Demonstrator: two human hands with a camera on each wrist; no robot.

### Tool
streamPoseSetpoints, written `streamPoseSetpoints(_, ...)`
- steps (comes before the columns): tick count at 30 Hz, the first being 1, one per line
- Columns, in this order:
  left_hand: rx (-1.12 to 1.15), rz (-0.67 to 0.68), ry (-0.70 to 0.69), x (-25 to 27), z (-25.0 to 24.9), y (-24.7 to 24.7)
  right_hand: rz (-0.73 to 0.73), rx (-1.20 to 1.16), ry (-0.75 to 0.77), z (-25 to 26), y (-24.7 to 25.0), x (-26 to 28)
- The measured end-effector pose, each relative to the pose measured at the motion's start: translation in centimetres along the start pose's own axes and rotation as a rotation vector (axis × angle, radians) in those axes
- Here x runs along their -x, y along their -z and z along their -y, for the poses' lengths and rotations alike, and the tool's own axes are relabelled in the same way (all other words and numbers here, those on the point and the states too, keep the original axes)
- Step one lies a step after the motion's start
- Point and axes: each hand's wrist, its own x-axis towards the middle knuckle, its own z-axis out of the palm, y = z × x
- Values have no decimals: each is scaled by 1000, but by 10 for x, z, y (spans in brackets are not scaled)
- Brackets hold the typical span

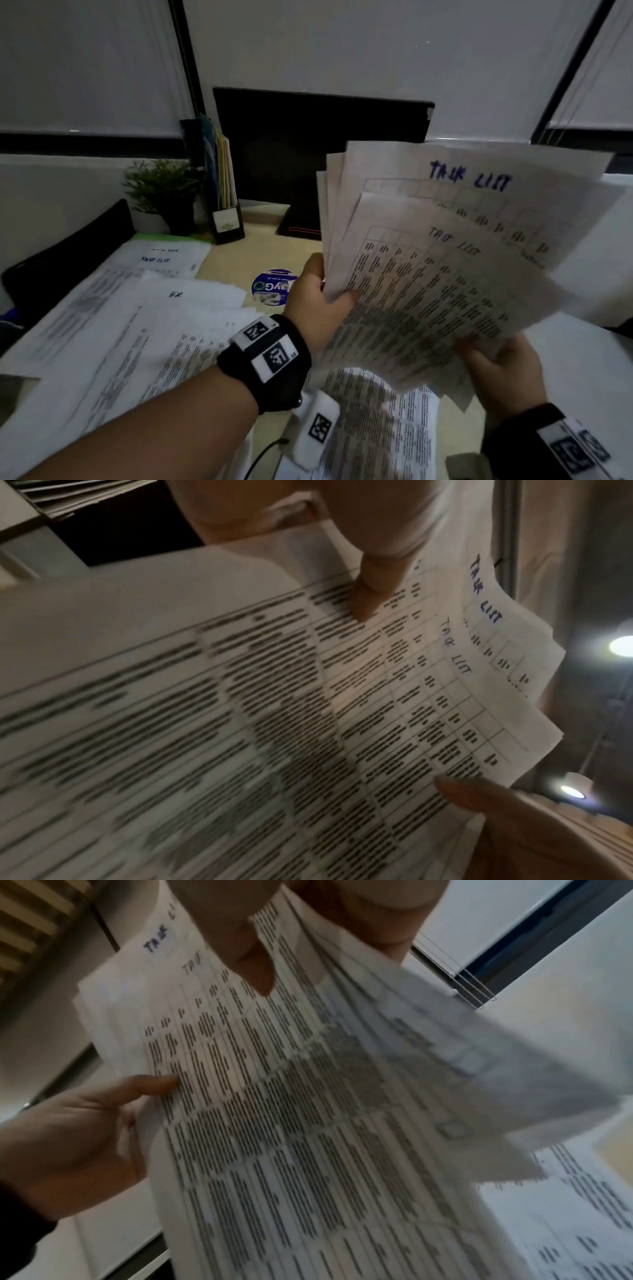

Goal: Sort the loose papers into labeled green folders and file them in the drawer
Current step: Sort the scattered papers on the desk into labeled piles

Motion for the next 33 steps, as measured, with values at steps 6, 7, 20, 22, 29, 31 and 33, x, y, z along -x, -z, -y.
streamPoseSetpoints(6,107,5,-25,0,-9,0,-7,-172,96,19,7,-4)
streamPoseSetpoints(7,98,1,-27,-1,-9,0,-19,-200,103,20,6,-5)
streamPoseSetpoints(20,186,-101,-83,-9,-26,0,-86,-362,219,45,12,-26)
streamPoseSetpoints(22,185,-94,-29,-9,-21,-2,-121,-346,265,42,13,-27)
streamPoseSetpoints(29,-48,61,206,-8,38,-32,-87,-51,98,3,-2,-39)
streamPoseSetpoints(31,-107,102,257,-6,50,-38,-61,70,38,-9,-7,-40)
streamPoseSetpoints(33,-133,116,264,-8,58,-38,-84,174,-11,-11,-5,-37)
